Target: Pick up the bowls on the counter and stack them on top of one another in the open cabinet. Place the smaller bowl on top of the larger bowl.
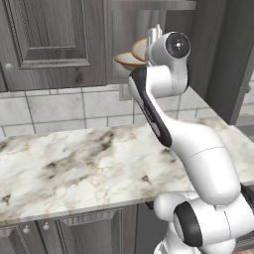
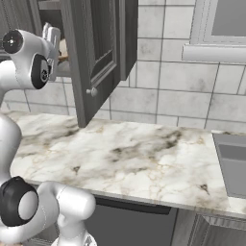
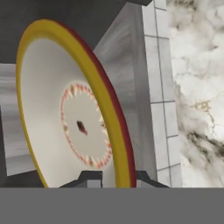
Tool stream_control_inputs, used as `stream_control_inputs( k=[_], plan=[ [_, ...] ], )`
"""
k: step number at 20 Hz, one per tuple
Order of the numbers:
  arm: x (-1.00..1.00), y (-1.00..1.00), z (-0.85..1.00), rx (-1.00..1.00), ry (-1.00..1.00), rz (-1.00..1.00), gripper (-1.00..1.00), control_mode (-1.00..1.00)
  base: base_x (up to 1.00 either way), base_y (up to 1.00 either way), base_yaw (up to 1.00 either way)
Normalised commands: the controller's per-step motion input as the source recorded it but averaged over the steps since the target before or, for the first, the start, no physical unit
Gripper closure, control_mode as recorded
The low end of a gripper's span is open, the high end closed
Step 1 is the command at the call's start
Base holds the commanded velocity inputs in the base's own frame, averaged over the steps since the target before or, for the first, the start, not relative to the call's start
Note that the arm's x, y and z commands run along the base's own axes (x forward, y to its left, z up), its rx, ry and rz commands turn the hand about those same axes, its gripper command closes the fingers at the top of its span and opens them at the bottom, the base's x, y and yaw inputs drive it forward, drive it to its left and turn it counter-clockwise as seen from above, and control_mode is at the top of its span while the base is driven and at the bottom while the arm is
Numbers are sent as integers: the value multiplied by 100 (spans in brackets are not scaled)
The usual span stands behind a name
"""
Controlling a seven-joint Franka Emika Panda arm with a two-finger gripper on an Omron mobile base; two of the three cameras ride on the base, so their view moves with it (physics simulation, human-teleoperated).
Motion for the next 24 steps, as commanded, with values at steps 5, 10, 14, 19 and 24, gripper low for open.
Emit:
stream_control_inputs(
  k=[5,10,14,19,24],
  plan=[
    [24,0,-12,0,0,-2,100,-100,0,0,0],
    [29,0,-9,0,0,-1,100,-100,0,0,0],
    [32,0,-7,0,0,-1,100,-100,0,0,0],
    [34,0,-4,2,0,0,100,-100,0,0,0],
    [33,0,-5,2,0,0,100,-100,0,0,0]
  ],
)
